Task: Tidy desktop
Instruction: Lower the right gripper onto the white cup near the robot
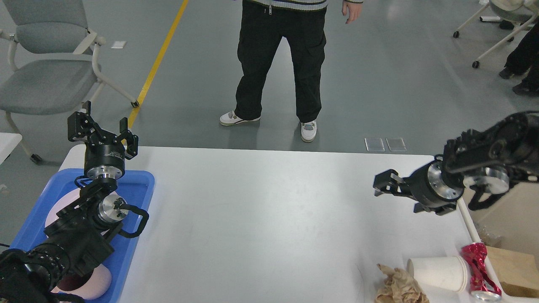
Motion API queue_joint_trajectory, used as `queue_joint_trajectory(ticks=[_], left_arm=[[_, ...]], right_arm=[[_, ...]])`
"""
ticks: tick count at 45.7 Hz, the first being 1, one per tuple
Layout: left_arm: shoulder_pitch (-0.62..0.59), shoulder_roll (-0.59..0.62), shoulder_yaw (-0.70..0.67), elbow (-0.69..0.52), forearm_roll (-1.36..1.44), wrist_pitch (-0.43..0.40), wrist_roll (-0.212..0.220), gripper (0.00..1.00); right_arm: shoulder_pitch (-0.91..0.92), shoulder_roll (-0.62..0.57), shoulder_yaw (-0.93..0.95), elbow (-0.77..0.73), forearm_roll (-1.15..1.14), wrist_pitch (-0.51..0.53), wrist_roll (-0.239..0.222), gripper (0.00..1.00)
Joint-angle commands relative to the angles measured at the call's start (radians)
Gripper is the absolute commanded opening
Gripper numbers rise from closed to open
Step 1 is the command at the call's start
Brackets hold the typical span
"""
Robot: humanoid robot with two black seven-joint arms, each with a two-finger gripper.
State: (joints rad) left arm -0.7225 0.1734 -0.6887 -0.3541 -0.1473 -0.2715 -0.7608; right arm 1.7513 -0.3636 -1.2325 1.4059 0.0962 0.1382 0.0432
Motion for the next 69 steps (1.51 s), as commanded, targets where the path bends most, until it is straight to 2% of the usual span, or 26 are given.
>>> queue_joint_trajectory(ticks=[1, 7, 13, 15, 20, 24, 34, 39, 49, 57, 69], left_arm=[[0.000, 0.001, 0.000, 0.000, 0.000, 0.000, 0.000, 0.96], [0.000, 0.001, 0.000, 0.000, 0.000, 0.000, 0.000, 0.96], [0.000, 0.000, 0.000, 0.000, 0.000, 0.000, 0.000, 0.96], [0.000, 0.000, 0.000, 0.000, 0.000, 0.000, 0.000, 0.96], [0.000, 0.000, 0.000, 0.000, 0.000, 0.000, 0.000, 0.96], [0.000, 0.000, 0.000, 0.000, 0.000, 0.000, 0.000, 0.96], [0.000, 0.000, 0.000, 0.000, 0.000, 0.000, 0.000, 0.96], [0.000, 0.000, 0.000, 0.000, 0.000, 0.000, 0.000, 0.96], [0.000, 0.000, 0.000, 0.000, 0.000, 0.000, 0.000, 0.96], [0.000, 0.000, 0.000, 0.000, 0.000, 0.000, 0.000, 0.96], [0.002, 0.000, 0.000, 0.000, 0.000, 0.000, 0.000, 0.96]], right_arm=[[-0.189, -0.096, -0.025, -0.171, -0.074, -0.043, 0.033, 1.00], [-0.285, -0.182, -0.028, -0.223, -0.167, -0.042, 0.041, 1.00], [-0.271, -0.258, -0.010, -0.148, -0.148, -0.019, 0.012, 1.00], [-0.266, -0.270, -0.008, -0.107, -0.109, 0.007, -0.017, 1.00], [-0.266, -0.273, 0.021, -0.053, 0.107, 0.061, -0.123, 1.00], [-0.279, -0.261, 0.048, -0.050, 0.250, 0.057, -0.161, 1.00], [-0.335, -0.242, 0.163, -0.091, 0.439, 0.035, -0.172, 1.00], [-0.384, -0.210, 0.168, -0.137, 0.464, 0.017, -0.200, 1.00], [-0.469, -0.204, 0.197, -0.188, 0.536, -0.028, -0.223, 1.00], [-0.527, -0.204, 0.266, -0.220, 0.563, -0.046, -0.223, 1.00], [-0.650, -0.172, 0.396, -0.303, 0.611, -0.150, -0.223, 0.99]])
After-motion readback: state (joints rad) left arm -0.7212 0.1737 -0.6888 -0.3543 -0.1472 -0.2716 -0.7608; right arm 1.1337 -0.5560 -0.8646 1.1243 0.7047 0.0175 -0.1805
